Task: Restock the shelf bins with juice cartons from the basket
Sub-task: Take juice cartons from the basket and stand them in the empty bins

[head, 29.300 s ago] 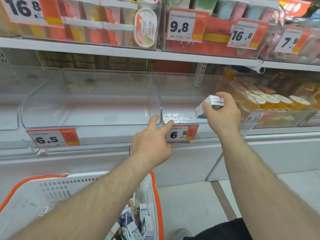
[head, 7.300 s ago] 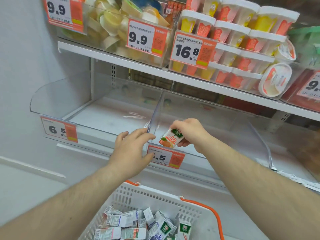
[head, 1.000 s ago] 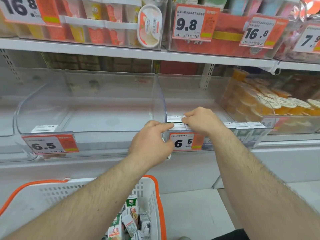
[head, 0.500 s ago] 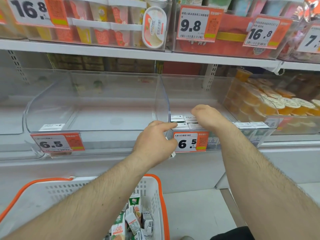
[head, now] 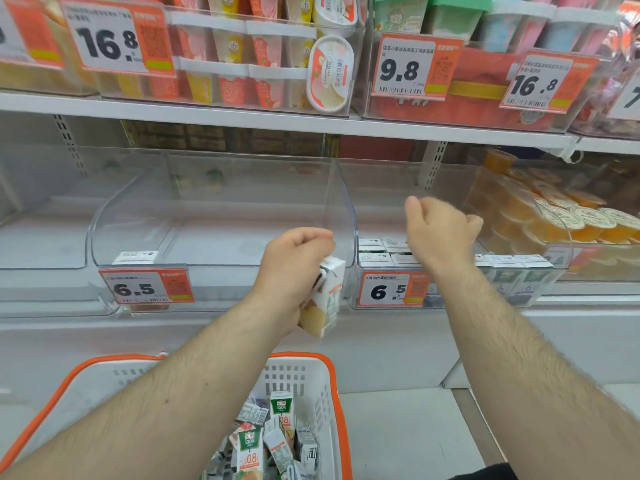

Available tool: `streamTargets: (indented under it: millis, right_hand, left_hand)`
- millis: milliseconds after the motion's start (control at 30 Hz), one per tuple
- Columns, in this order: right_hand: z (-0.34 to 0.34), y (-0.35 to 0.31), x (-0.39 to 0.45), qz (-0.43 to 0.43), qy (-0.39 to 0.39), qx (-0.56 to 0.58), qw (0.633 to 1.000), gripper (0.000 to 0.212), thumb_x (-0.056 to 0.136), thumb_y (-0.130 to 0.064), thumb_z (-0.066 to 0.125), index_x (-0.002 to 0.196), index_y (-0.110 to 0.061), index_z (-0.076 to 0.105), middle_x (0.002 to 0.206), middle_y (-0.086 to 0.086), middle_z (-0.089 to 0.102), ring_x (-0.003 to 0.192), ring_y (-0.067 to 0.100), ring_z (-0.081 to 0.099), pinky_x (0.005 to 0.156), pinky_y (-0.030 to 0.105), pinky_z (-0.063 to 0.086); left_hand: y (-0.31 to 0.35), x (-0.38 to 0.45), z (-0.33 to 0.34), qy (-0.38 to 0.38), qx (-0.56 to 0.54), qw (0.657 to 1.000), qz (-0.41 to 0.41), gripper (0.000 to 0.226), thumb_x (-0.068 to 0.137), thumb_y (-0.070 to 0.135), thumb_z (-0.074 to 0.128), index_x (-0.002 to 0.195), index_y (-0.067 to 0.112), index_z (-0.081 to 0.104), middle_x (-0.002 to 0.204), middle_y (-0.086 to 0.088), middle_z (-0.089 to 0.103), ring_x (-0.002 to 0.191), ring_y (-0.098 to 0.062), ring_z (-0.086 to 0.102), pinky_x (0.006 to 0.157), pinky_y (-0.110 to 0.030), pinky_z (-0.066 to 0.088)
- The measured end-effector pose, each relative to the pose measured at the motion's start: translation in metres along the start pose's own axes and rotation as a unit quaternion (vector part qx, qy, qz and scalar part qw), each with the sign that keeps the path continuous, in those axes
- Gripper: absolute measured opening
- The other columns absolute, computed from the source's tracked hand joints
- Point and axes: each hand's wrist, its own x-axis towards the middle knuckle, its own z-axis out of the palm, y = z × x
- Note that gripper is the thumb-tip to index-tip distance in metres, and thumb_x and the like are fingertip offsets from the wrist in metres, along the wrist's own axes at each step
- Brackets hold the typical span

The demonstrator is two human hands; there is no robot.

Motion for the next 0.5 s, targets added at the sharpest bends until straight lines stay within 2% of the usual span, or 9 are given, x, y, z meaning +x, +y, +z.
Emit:
streamTargets:
  millis: [67,100,133,200,267,367,433,500]
  right_hand:
    - [-0.004,-0.014,-0.010,-0.082,0.158,0.091,0.980,0.034,0.097,-0.031,0.037,0.067,-0.020,0.050,0.071,-0.007,0.050,0.075,0.017,0.051,0.077,0.032,0.027]
    - [-0.007,-0.024,-0.017,-0.117,0.195,0.141,0.964,0.030,0.094,-0.027,0.042,0.069,-0.016,0.053,0.070,-0.006,0.050,0.071,0.014,0.047,0.071,0.030,0.028]
    - [-0.009,-0.035,-0.025,-0.140,0.195,0.195,0.951,0.030,0.093,-0.024,0.045,0.066,-0.013,0.052,0.066,-0.004,0.048,0.066,0.012,0.043,0.065,0.029,0.028]
    - [-0.010,-0.059,-0.044,-0.131,0.108,0.286,0.943,0.035,0.090,-0.023,0.048,0.059,-0.008,0.043,0.057,-0.001,0.041,0.058,0.012,0.037,0.057,0.031,0.029]
    - [-0.010,-0.077,-0.062,-0.067,-0.044,0.362,0.929,0.038,0.086,-0.032,0.049,0.060,-0.005,0.052,0.056,0.001,0.049,0.056,0.013,0.045,0.057,0.033,0.036]
    - [-0.004,-0.090,-0.080,0.001,-0.252,0.435,0.864,0.033,0.075,-0.048,0.057,0.072,-0.015,0.065,0.065,-0.006,0.059,0.059,0.006,0.054,0.058,0.028,0.042]
    - [0.002,-0.093,-0.089,-0.034,-0.315,0.397,0.861,0.035,0.066,-0.053,0.065,0.081,-0.021,0.066,0.073,-0.003,0.065,0.067,0.018,0.061,0.063,0.037,0.050]
    - [0.005,-0.094,-0.096,-0.061,-0.330,0.386,0.859,0.035,0.065,-0.045,0.073,0.090,-0.021,0.067,0.083,0.005,0.071,0.079,0.029,0.069,0.075,0.050,0.058]
  left_hand:
    - [0.006,-0.003,-0.009,0.018,-0.076,0.994,-0.073,0.006,0.090,0.020,0.061,0.087,0.022,0.067,0.062,0.002,0.057,0.052,-0.015,0.051,0.057,-0.023,0.044]
    - [0.008,-0.003,-0.013,0.027,-0.108,0.988,-0.107,0.007,0.090,0.023,0.062,0.084,0.021,0.064,0.061,0.000,0.055,0.055,-0.019,0.052,0.062,-0.028,0.046]
    - [0.009,-0.003,-0.017,0.034,-0.132,0.981,-0.136,0.012,0.090,0.025,0.062,0.080,0.018,0.061,0.062,-0.003,0.054,0.060,-0.022,0.052,0.066,-0.032,0.049]
    - [0.009,-0.003,-0.023,0.033,-0.173,0.968,-0.177,0.021,0.090,0.029,0.061,0.074,0.016,0.056,0.068,-0.006,0.052,0.070,-0.026,0.053,0.076,-0.042,0.052]
    - [0.009,-0.004,-0.029,0.021,-0.214,0.956,-0.201,0.026,0.091,0.034,0.060,0.075,0.014,0.056,0.076,-0.009,0.055,0.076,-0.028,0.056,0.081,-0.047,0.052]
    - [0.009,-0.004,-0.039,-0.021,-0.303,0.928,-0.216,0.037,0.093,0.044,0.056,0.098,0.008,0.064,0.101,-0.018,0.068,0.090,-0.034,0.069,0.084,-0.053,0.053]
    - [0.012,-0.007,-0.045,-0.030,-0.328,0.923,-0.197,0.043,0.096,0.047,0.052,0.103,0.006,0.063,0.100,-0.020,0.069,0.092,-0.035,0.069,0.082,-0.052,0.055]
    - [0.015,-0.013,-0.051,-0.015,-0.312,0.939,-0.144,0.035,0.098,0.045,0.050,0.096,0.011,0.060,0.082,-0.012,0.062,0.076,-0.029,0.065,0.078,-0.045,0.054]
